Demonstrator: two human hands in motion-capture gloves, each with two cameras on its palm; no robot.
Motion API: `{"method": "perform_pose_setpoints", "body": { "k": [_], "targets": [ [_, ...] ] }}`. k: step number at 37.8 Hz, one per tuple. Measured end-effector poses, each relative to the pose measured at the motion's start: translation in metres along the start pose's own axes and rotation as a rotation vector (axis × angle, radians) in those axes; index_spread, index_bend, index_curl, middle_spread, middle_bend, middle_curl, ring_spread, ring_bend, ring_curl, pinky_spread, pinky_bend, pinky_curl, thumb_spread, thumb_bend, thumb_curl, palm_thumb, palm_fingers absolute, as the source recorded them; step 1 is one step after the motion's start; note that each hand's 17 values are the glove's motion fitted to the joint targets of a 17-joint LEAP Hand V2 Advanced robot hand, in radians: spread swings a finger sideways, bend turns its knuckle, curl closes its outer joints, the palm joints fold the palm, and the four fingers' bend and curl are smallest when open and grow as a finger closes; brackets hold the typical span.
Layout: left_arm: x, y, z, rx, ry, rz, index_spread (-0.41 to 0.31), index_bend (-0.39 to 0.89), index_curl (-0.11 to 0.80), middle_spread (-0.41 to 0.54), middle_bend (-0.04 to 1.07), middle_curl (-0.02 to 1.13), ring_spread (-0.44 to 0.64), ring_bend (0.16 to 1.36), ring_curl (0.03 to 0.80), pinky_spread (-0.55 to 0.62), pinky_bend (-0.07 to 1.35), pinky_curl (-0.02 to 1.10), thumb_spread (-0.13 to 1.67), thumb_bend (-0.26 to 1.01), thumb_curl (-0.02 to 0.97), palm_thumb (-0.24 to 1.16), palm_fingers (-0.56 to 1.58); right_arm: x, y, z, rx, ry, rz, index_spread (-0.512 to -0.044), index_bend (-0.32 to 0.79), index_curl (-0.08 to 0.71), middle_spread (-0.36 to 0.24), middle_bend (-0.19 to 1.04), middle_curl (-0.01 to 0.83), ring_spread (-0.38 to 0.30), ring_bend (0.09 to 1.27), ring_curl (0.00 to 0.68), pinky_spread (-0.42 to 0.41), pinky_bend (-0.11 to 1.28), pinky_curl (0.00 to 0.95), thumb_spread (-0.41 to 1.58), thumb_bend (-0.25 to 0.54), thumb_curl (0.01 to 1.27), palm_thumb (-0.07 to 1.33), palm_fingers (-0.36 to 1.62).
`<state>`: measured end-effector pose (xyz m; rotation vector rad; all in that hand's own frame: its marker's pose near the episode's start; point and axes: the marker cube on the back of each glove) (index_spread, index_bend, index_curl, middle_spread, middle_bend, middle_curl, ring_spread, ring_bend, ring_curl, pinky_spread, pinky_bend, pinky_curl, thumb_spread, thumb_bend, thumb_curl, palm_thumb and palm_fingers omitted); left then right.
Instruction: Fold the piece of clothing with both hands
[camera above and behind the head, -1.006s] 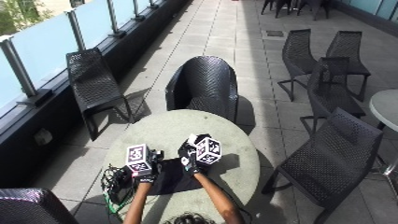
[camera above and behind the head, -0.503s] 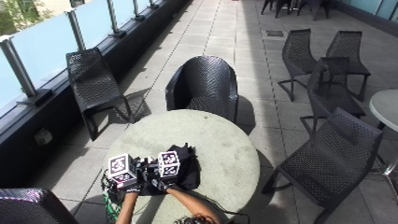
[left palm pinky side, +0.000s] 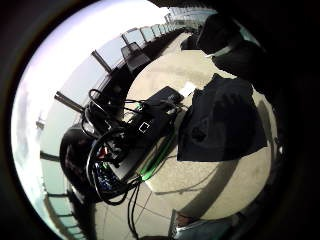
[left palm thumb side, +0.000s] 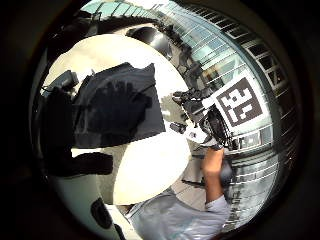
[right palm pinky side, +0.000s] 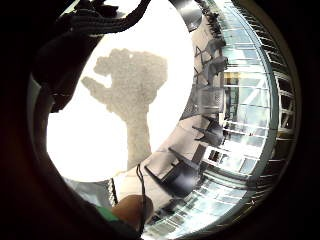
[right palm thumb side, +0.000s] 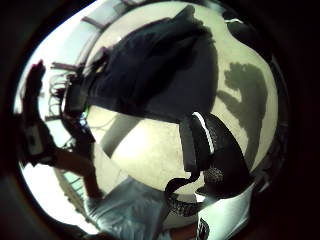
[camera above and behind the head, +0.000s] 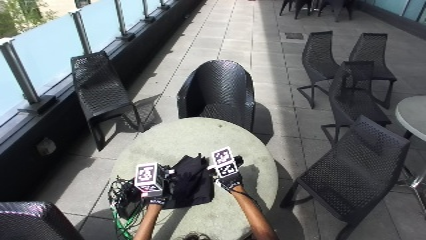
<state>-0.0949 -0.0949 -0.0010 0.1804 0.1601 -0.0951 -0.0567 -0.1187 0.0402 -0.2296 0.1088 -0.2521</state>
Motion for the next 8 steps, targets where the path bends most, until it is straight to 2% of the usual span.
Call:
{"method": "perform_pose_setpoints", "body": {
  "k": [3,6,8],
  "targets": [
    [0.02,0.0,0.005,-0.015,0.0,0.044,-0.092,0.13,0.308,-0.076,0.18,0.36,0.01,0.59,0.352,0.34,0.22,0.39,1.57,0.13,0.304,0.61,0.55,0.054,0.017,-0.012,0.152,0.088,0.194,-0.325,0.19,0.193,-0.099,0.3,0.418,-0.067,0.49,0.359,0.063,0.62,0.377,1.17,-0.028,0.42,0.66,0.47],
    [0.038,0.002,0.004,-0.027,-0.02,0.076,-0.094,0.13,0.307,-0.076,0.18,0.37,0.01,0.59,0.351,0.33,0.22,0.4,1.57,0.12,0.308,0.61,0.55,0.087,0.042,-0.027,0.282,-0.004,0.312,-0.328,0.19,0.218,-0.102,0.29,0.415,-0.045,0.46,0.35,0.111,0.57,0.363,1.2,-0.019,0.41,0.66,0.46],
    [0.045,0.003,0.003,-0.029,-0.031,0.087,-0.095,0.13,0.306,-0.076,0.18,0.37,0.02,0.58,0.351,0.33,0.22,0.4,1.57,0.12,0.31,0.61,0.55,0.095,0.051,-0.031,0.319,-0.05,0.338,-0.33,0.18,0.228,-0.097,0.28,0.411,-0.037,0.43,0.34,0.131,0.55,0.354,1.22,-0.012,0.4,0.67,0.46]
  ]
}}
